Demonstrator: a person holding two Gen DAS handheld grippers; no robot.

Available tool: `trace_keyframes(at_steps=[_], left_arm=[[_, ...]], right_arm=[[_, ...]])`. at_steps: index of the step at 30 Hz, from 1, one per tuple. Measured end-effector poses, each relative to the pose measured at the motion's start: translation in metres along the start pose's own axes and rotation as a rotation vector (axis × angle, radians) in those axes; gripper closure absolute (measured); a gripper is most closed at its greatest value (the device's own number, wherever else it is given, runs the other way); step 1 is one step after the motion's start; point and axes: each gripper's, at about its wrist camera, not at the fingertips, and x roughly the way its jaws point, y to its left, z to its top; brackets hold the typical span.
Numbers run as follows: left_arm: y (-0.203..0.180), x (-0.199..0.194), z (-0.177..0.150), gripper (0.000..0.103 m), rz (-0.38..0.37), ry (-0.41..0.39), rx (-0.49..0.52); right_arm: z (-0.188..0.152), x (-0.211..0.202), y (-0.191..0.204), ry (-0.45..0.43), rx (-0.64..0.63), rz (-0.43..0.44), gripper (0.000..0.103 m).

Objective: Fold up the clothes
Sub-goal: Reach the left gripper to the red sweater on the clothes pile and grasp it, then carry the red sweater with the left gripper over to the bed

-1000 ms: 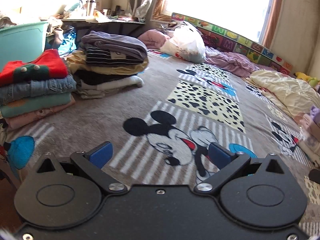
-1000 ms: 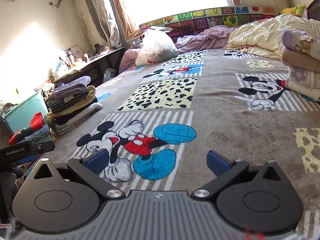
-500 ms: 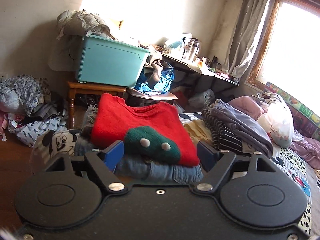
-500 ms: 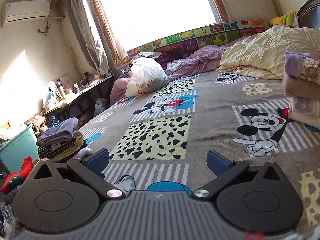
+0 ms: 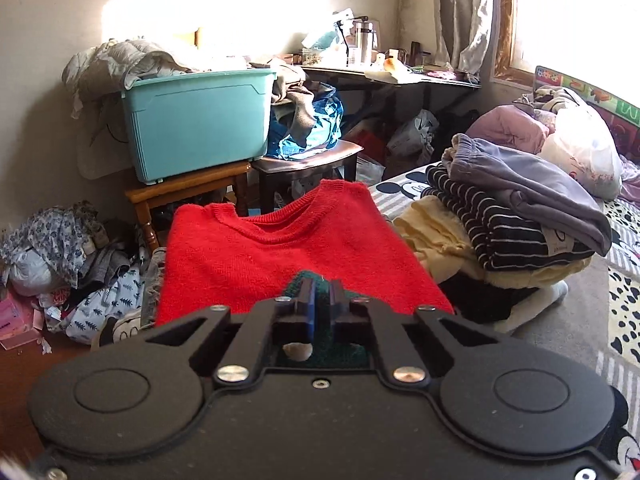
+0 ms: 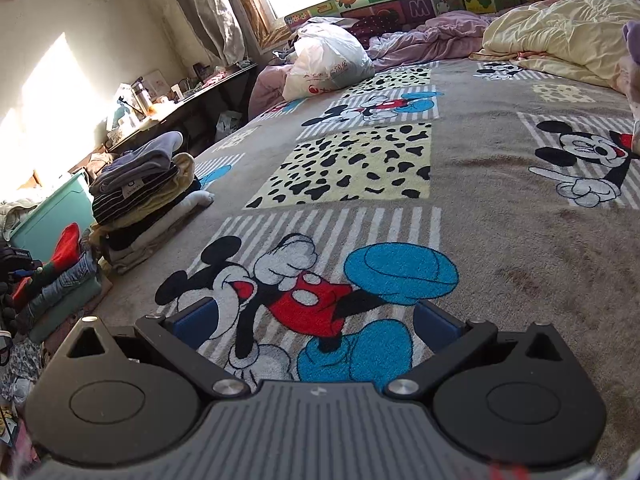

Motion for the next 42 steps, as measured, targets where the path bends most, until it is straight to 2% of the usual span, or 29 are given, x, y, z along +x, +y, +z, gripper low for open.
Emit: trace_keyframes(at_steps=[8,16,18,21,24,28,30,32,33,35,36,37,42], left_arm=[[0.000,-0.042,0.001,0.103,-0.123,-0.057,-0.051],[-0.051,-0.117,0.032,0.103,-0.374,-0.169,-0.024],[-0.070,-0.143,0.037,0.103,-0.457,-0.216,-0.004],[-0.106,-0.162,0.039,0.103,-0.543,-0.251,0.051],[-0.146,-0.196,0.037,0.103,-0.680,-0.291,0.105],[-0.211,-0.233,0.029,0.103,-0.818,-0.285,0.219],[-0.234,-0.248,0.022,0.103,-0.865,-0.268,0.262],[-0.232,-0.237,0.008,0.103,-0.845,-0.203,0.250],[-0.227,-0.226,-0.001,0.096,-0.824,-0.163,0.235],[-0.217,-0.206,-0.018,0.075,-0.781,-0.083,0.205],[-0.212,-0.195,-0.027,0.053,-0.759,-0.043,0.190],[-0.207,-0.185,-0.035,0.049,-0.737,-0.004,0.175],[-0.182,-0.133,-0.079,0.049,-0.624,0.192,0.099]], right_arm=[[0.010,-0.036,-0.029,-0.062,0.039,-0.027,0.000],[0.010,-0.073,-0.068,-0.119,0.092,-0.061,0.000],[0.008,-0.082,-0.074,-0.131,0.099,-0.066,0.000],[0.004,-0.095,-0.086,-0.147,0.117,-0.078,0.000],[0.002,-0.110,-0.096,-0.163,0.124,-0.090,0.000],[0.000,-0.130,-0.110,-0.186,0.132,-0.106,0.000],[-0.001,-0.140,-0.117,-0.197,0.136,-0.114,0.000],[-0.003,-0.151,-0.123,-0.208,0.141,-0.122,0.000],[-0.003,-0.156,-0.127,-0.214,0.143,-0.126,0.000],[-0.007,-0.165,-0.137,-0.219,0.155,-0.135,0.000],[-0.010,-0.170,-0.142,-0.221,0.161,-0.140,0.000],[-0.013,-0.174,-0.147,-0.218,0.166,-0.144,0.000],[-0.030,-0.177,-0.164,-0.169,0.159,-0.145,0.000]])
